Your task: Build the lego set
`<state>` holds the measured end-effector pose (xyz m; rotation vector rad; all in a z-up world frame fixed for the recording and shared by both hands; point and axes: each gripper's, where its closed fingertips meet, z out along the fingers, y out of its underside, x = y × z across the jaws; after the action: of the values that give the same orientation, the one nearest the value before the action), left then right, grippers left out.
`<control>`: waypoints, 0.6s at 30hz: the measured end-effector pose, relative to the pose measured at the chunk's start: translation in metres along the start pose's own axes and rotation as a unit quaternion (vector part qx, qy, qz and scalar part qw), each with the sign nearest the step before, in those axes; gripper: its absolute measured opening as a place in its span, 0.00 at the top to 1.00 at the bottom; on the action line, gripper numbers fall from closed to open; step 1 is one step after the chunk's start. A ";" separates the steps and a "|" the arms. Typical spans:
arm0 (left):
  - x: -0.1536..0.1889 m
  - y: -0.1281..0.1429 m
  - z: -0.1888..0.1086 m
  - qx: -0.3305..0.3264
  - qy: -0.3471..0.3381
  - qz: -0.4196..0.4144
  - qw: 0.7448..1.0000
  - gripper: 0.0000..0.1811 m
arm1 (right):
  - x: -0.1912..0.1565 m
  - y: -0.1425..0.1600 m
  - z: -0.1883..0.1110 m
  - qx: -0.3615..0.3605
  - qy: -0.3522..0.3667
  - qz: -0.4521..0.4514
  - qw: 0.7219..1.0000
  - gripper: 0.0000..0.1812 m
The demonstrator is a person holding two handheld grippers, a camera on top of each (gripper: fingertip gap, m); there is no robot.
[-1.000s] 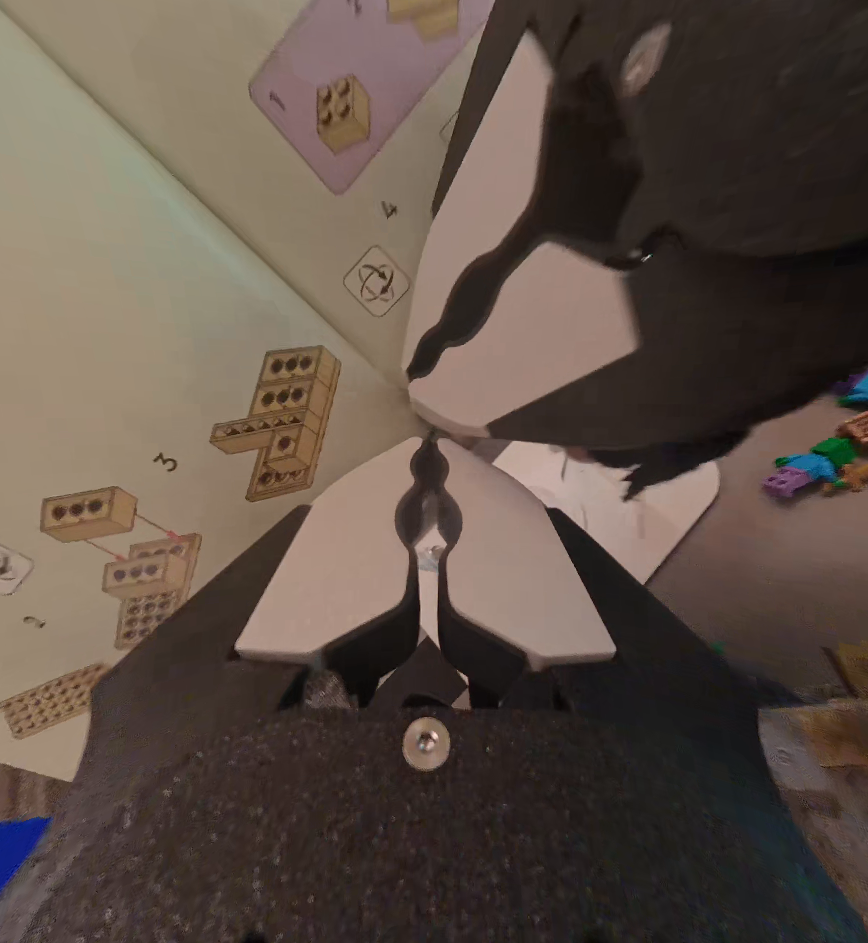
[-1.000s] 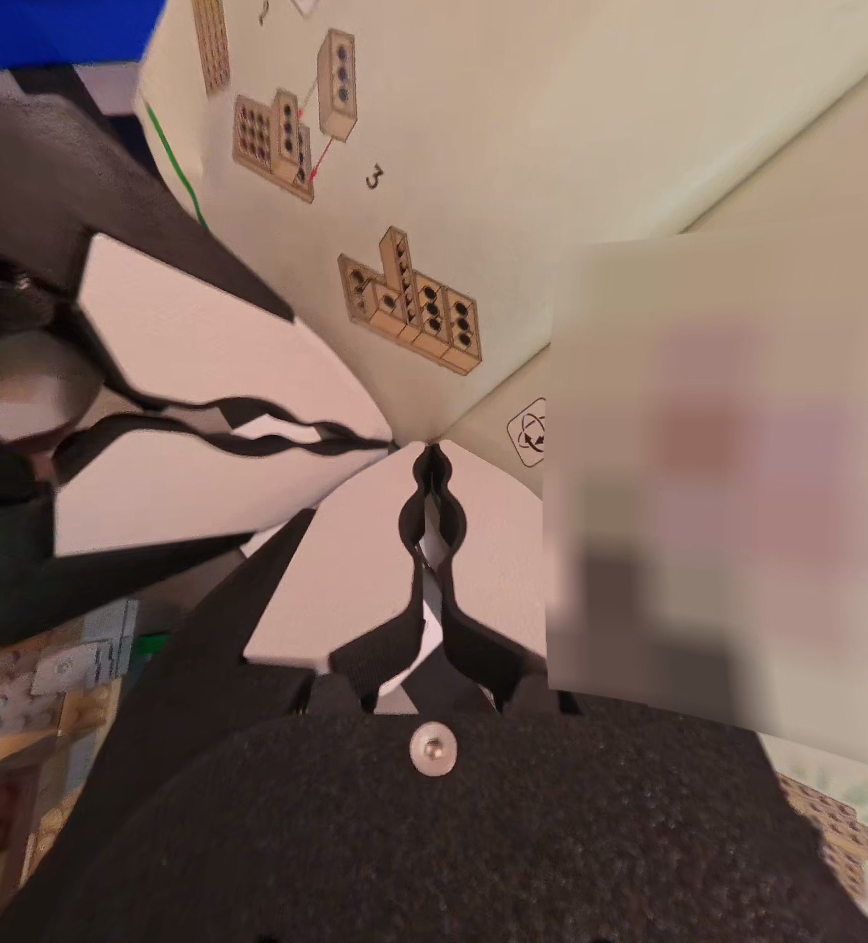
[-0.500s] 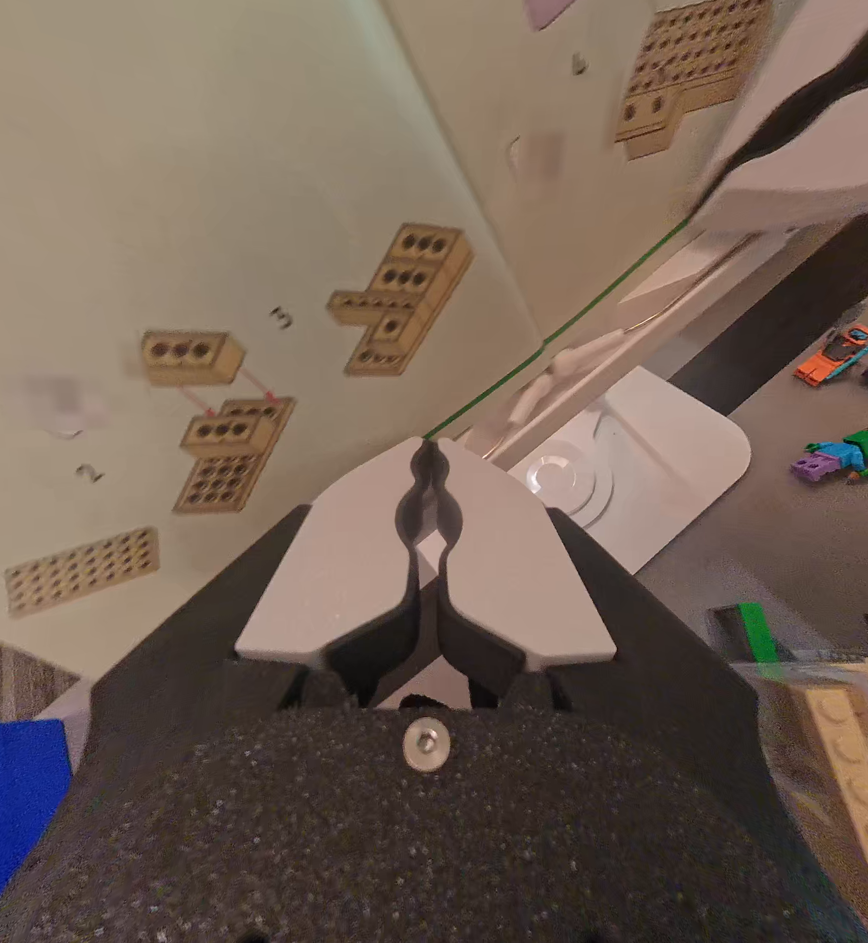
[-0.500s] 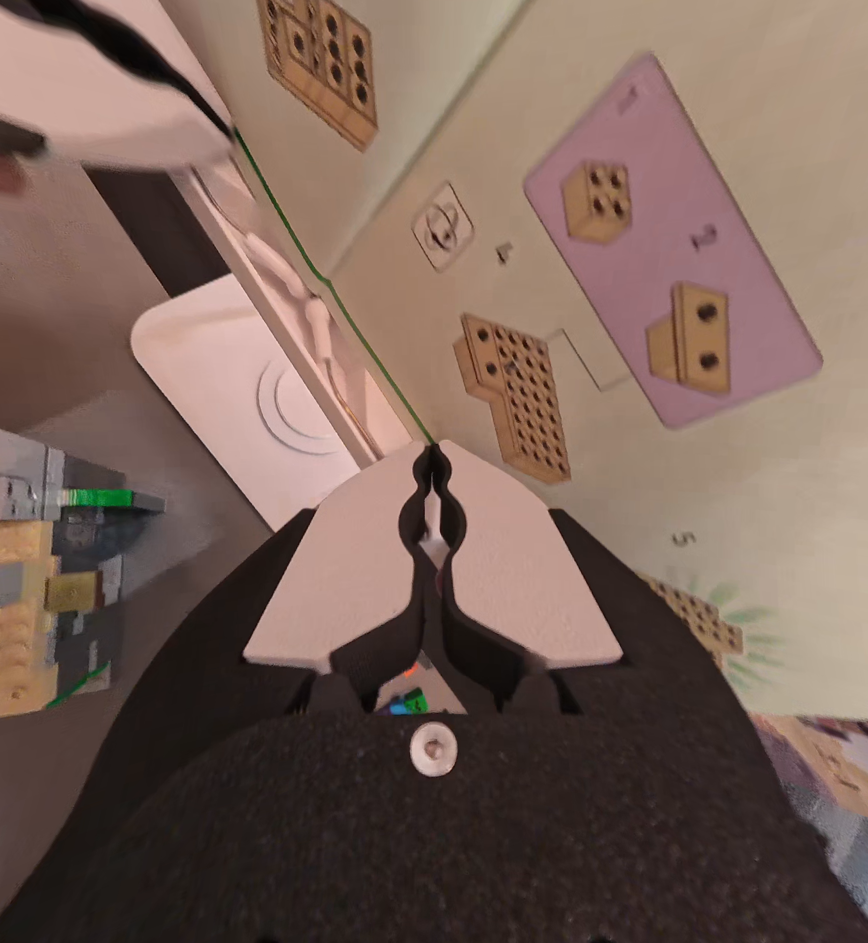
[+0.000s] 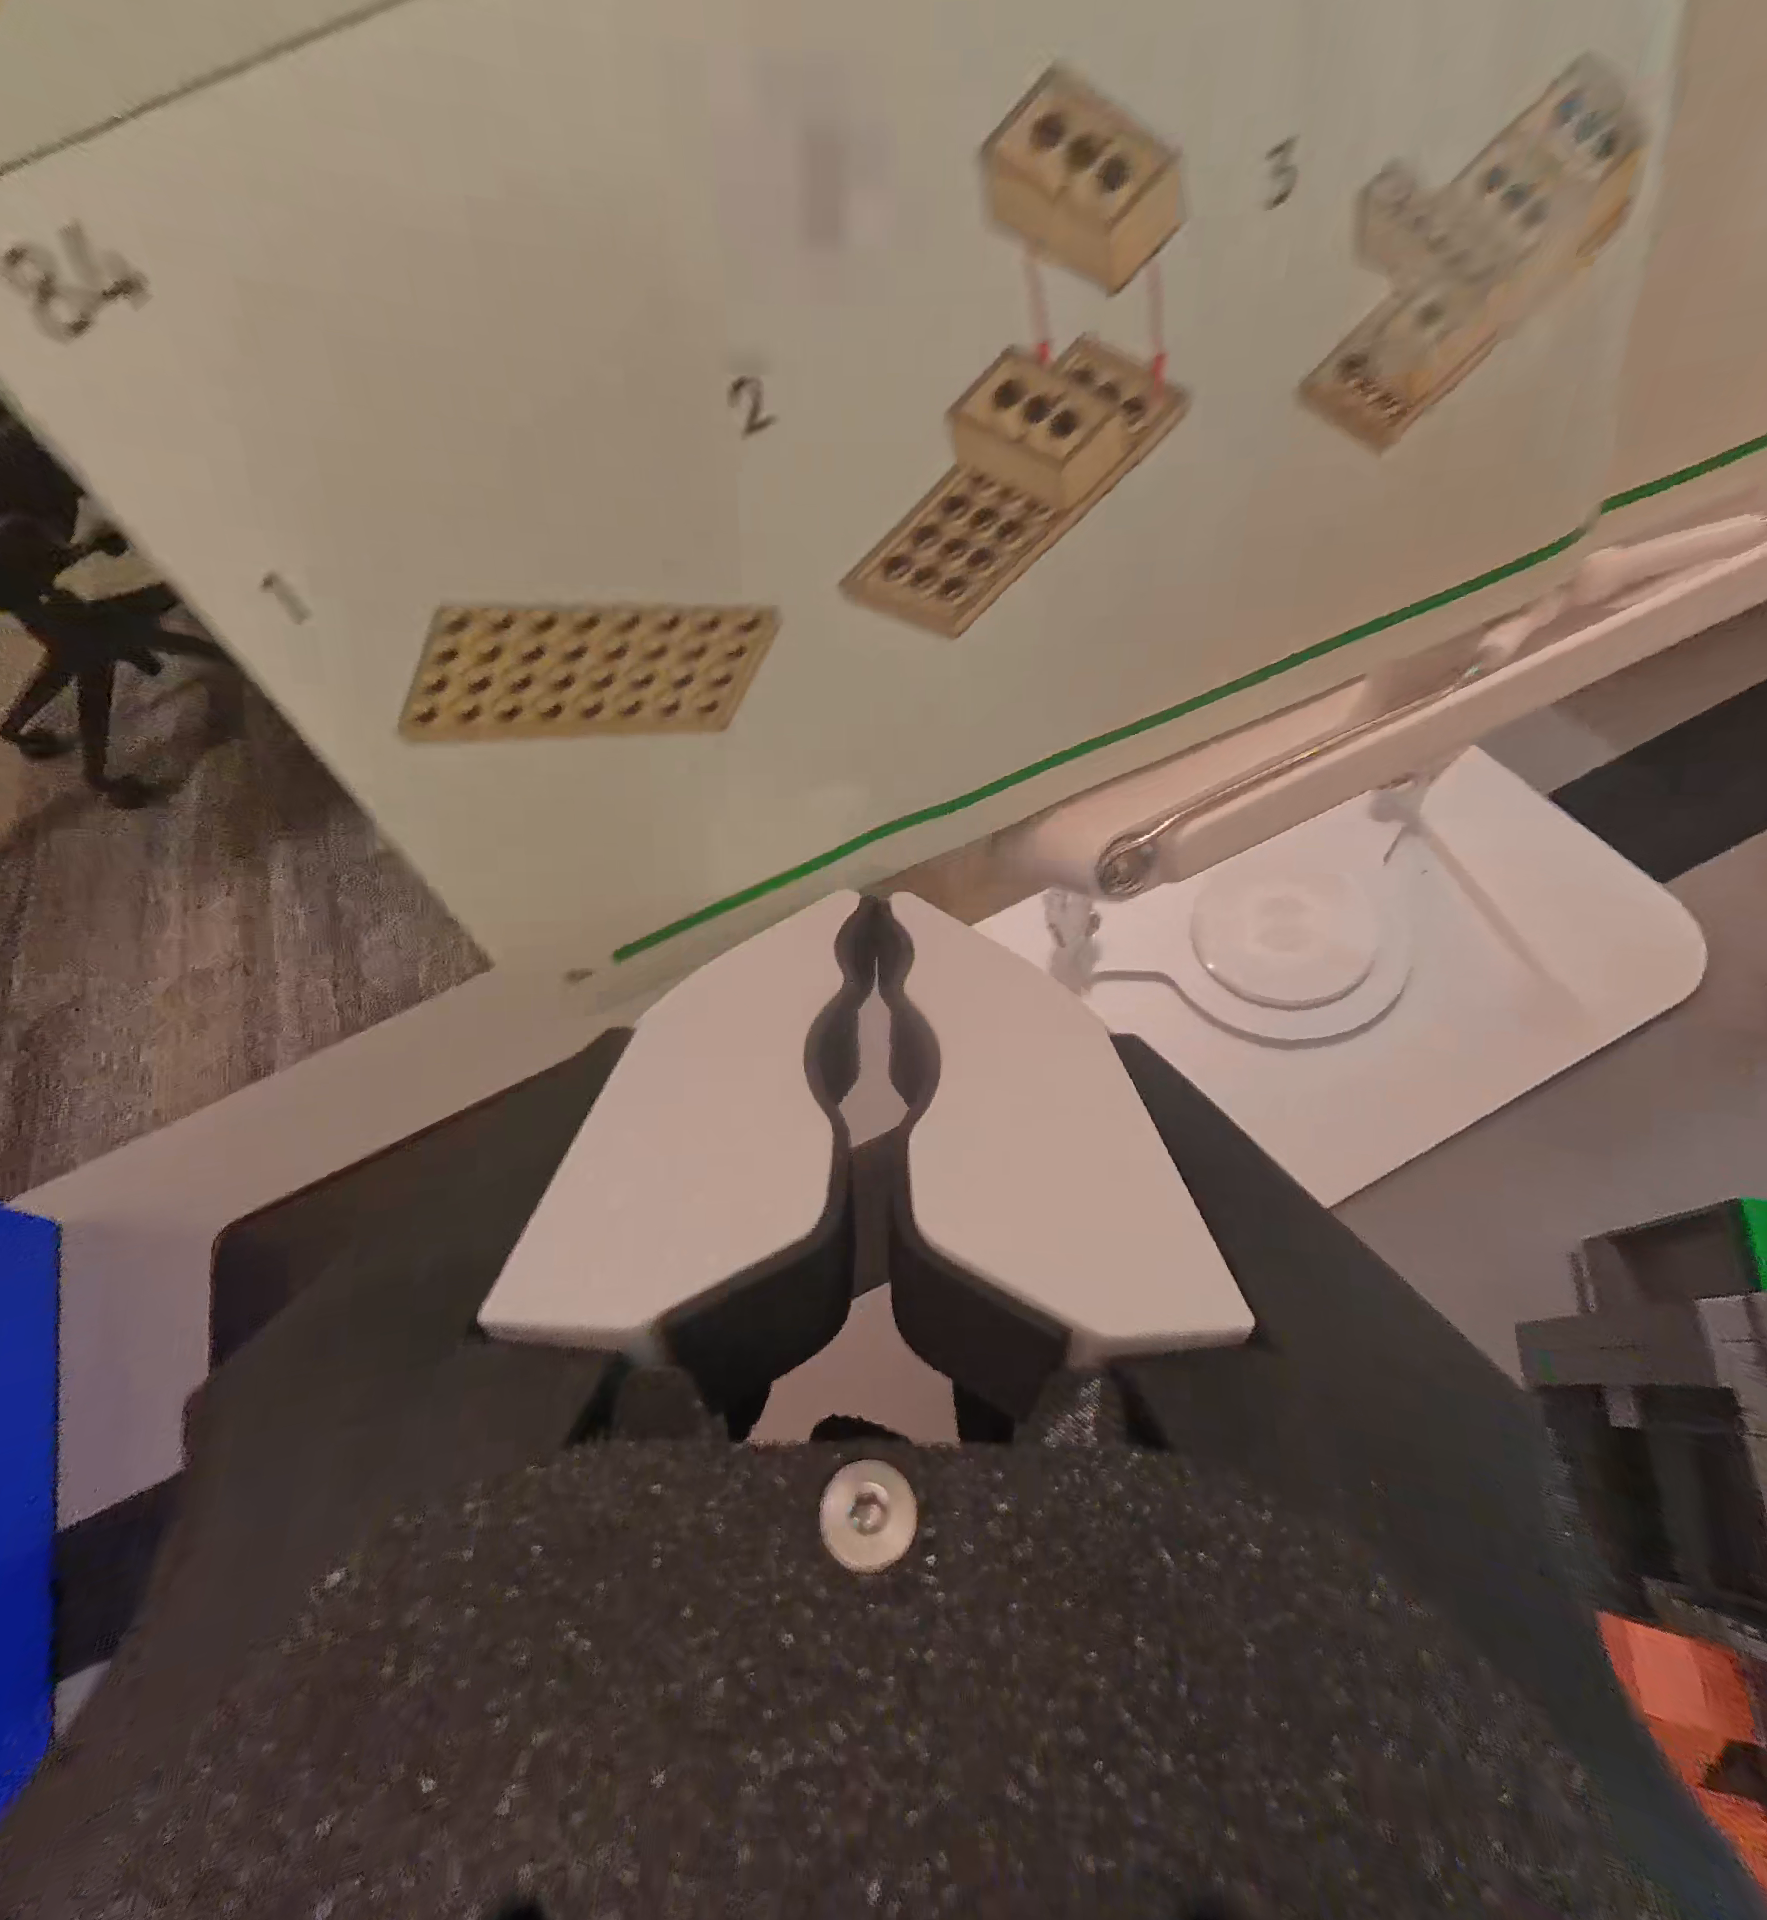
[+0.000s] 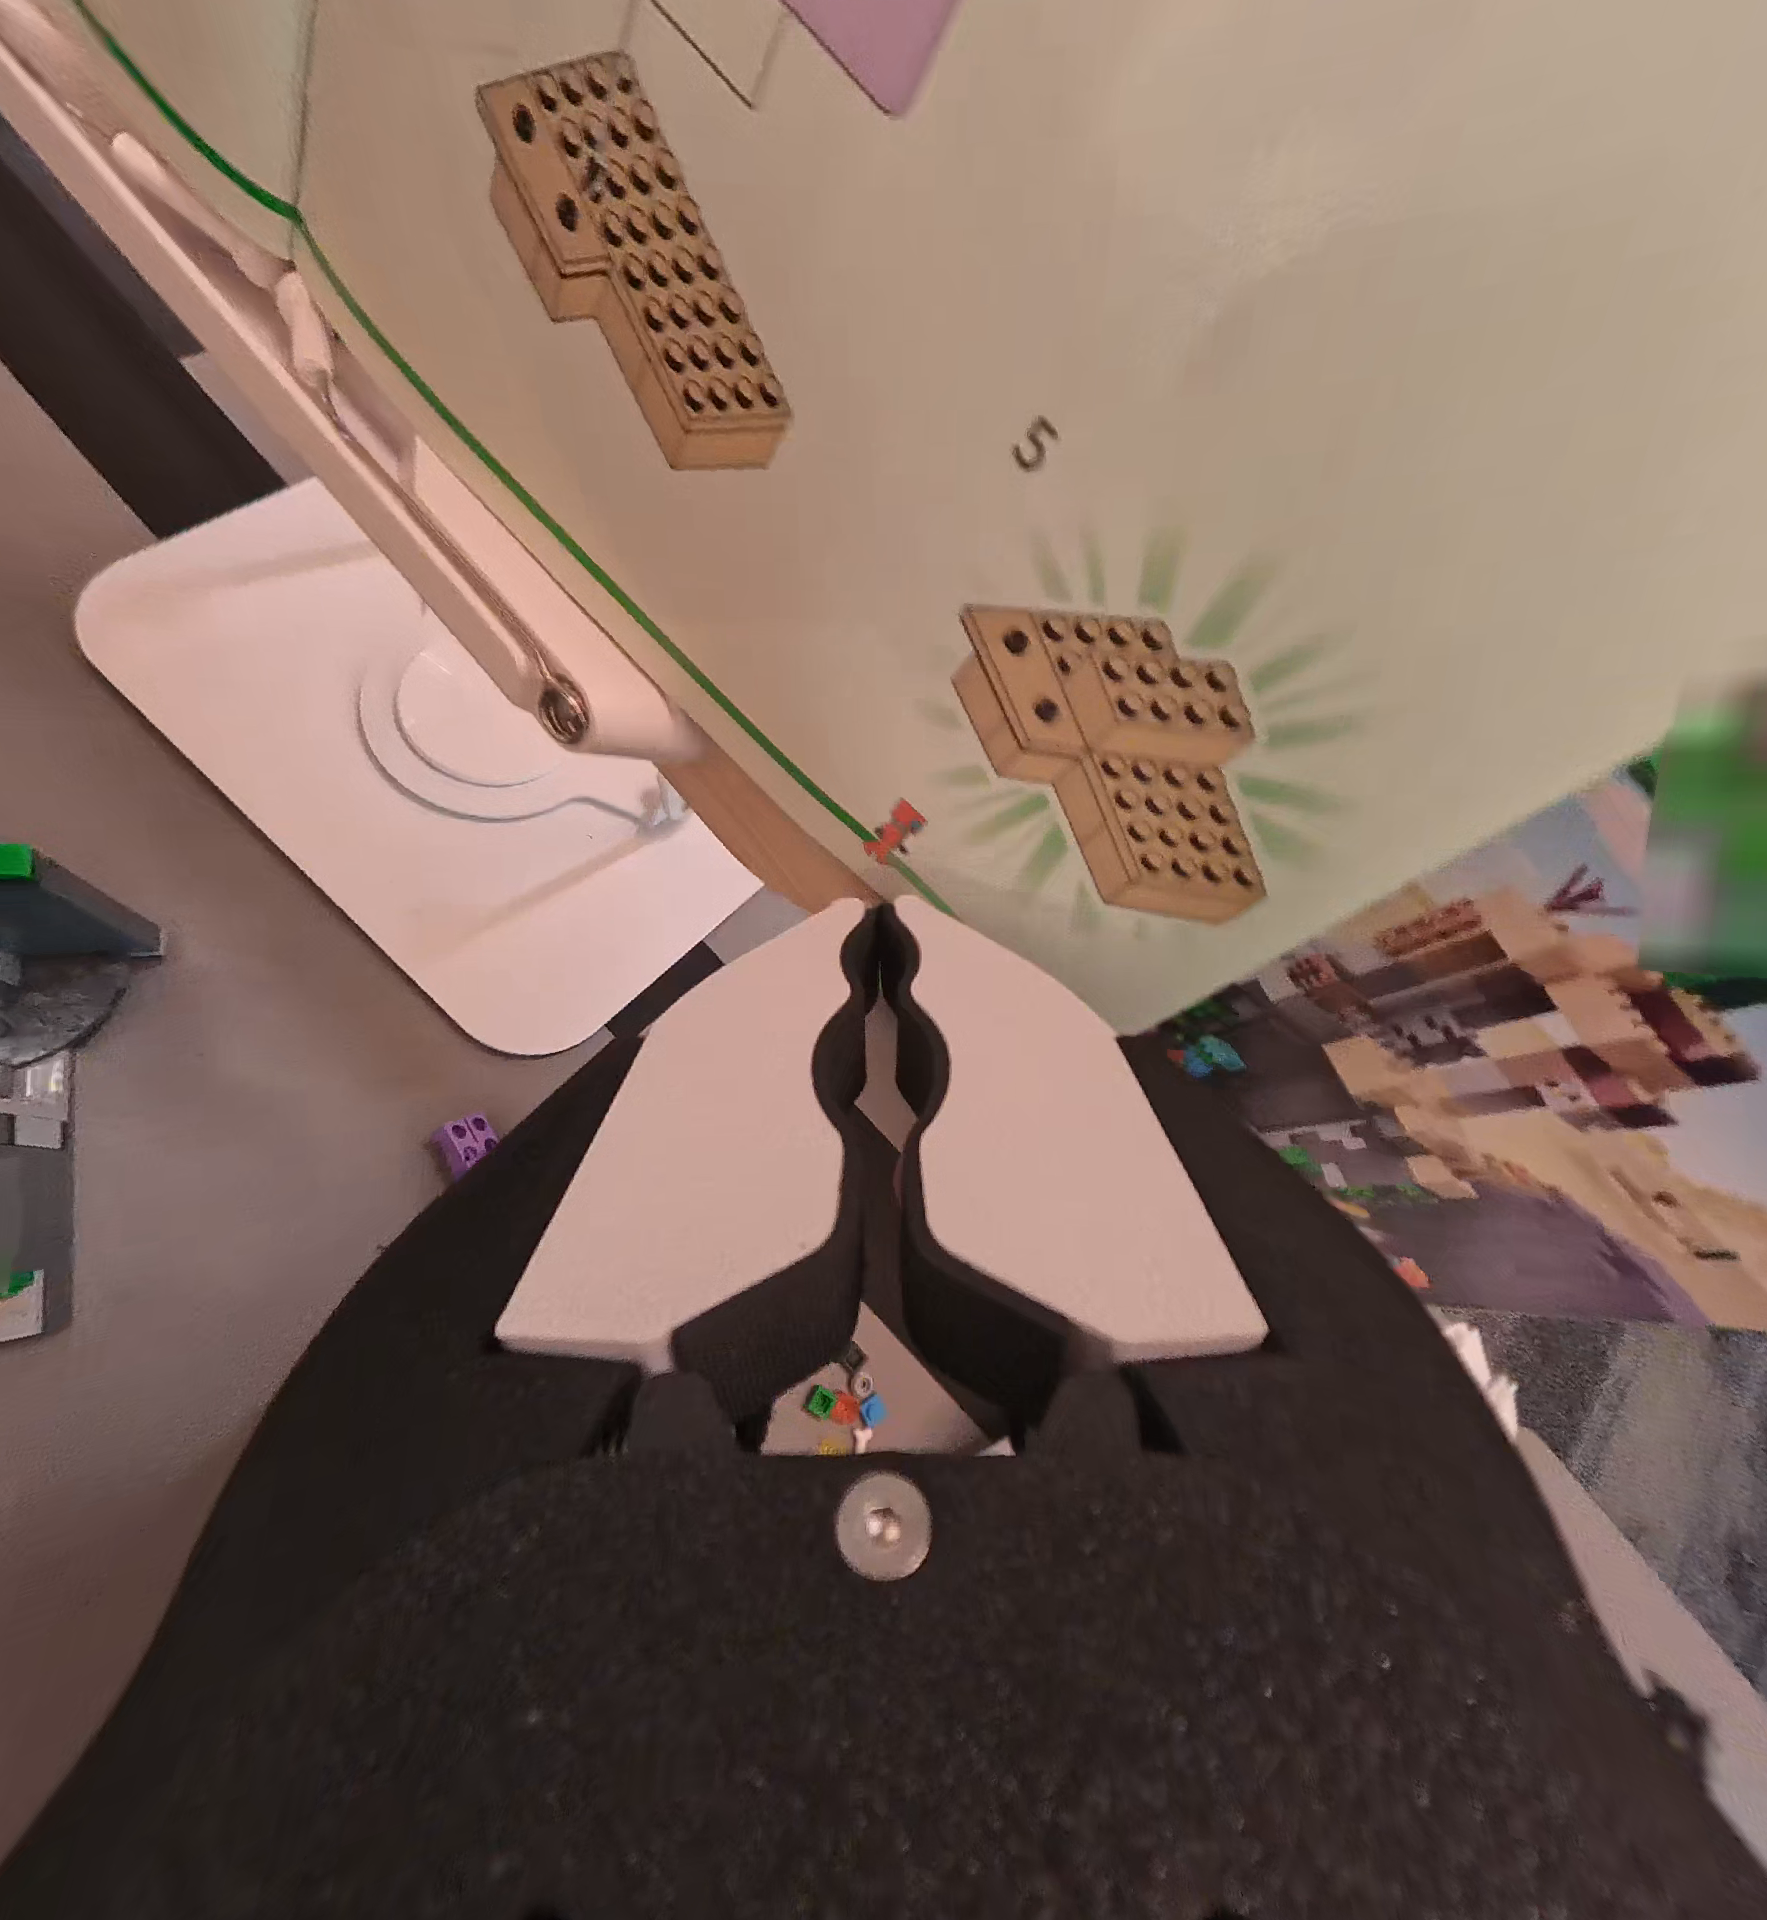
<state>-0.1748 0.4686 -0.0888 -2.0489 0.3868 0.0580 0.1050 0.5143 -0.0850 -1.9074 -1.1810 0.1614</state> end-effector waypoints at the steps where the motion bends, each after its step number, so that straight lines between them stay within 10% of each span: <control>1: -0.003 0.005 0.001 -0.002 -0.008 -0.003 1.000 1.00 | 0.002 0.003 -0.002 0.006 0.005 0.005 1.000 1.00; 18: -0.026 0.000 -0.070 0.156 -0.080 -0.138 0.975 1.00 | -0.043 -0.043 -0.097 0.295 0.029 0.161 0.941 1.00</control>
<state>-0.2076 0.4150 -0.0492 -1.7529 0.0046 -0.0072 0.1018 0.4303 -0.0074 -1.5332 -0.6661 0.5675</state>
